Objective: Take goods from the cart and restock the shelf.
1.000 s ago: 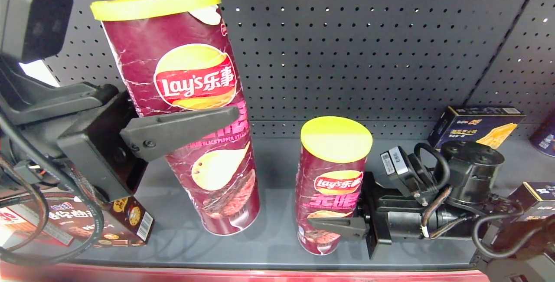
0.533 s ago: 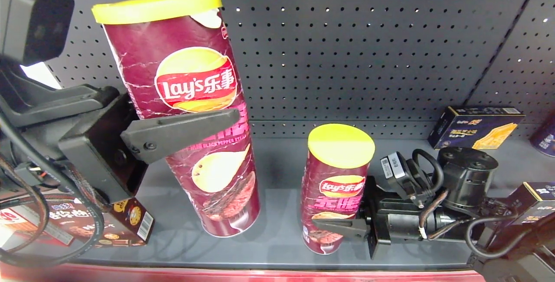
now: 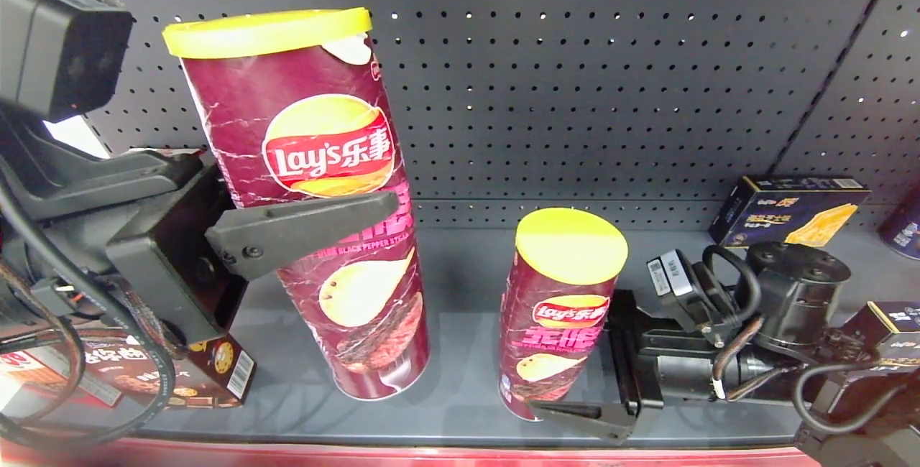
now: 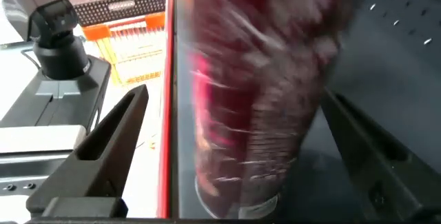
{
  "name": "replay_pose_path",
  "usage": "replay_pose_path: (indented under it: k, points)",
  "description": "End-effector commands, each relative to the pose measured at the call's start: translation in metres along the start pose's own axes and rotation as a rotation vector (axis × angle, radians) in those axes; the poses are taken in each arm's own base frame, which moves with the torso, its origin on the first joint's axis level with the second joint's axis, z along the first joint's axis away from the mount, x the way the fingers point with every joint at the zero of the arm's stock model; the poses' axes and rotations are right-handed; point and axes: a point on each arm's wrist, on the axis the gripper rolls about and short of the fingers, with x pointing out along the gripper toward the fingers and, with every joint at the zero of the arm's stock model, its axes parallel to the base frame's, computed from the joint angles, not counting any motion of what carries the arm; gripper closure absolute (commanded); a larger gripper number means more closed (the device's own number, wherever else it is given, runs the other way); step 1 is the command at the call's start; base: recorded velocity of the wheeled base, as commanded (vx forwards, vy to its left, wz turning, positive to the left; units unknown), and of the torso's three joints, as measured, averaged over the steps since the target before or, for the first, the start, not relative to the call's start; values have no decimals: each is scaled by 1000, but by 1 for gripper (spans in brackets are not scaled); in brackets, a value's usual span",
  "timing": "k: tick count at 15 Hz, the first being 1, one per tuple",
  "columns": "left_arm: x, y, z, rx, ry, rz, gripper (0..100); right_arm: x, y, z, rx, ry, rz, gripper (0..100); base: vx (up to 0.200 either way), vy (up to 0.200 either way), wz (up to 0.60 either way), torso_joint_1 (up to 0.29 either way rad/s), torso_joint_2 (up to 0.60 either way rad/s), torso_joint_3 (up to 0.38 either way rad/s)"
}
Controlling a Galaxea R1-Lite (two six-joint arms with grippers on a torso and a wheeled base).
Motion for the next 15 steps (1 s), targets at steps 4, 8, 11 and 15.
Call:
replay_pose_path:
  k: [4, 8, 11, 15]
  points:
    - [-4, 0, -5, -14, 12, 13, 100, -68, 23, 50, -132, -85, -153, 0, 0, 0, 0, 0, 0, 0]
    - [-9, -6, -5, -8, 7, 16, 100, -147, 64, 79, -164, -94, -545, 0, 0, 0, 0, 0, 0, 0]
    - [-9, -6, -2, 9, -7, 15, 100, -177, 108, 84, -141, -88, -928, 0, 0, 0, 0, 0, 0, 0]
    - [-10, -7, 0, 27, -23, 11, 100, -194, 174, 59, -21, 22, -1261, 0, 0, 0, 0, 0, 0, 0]
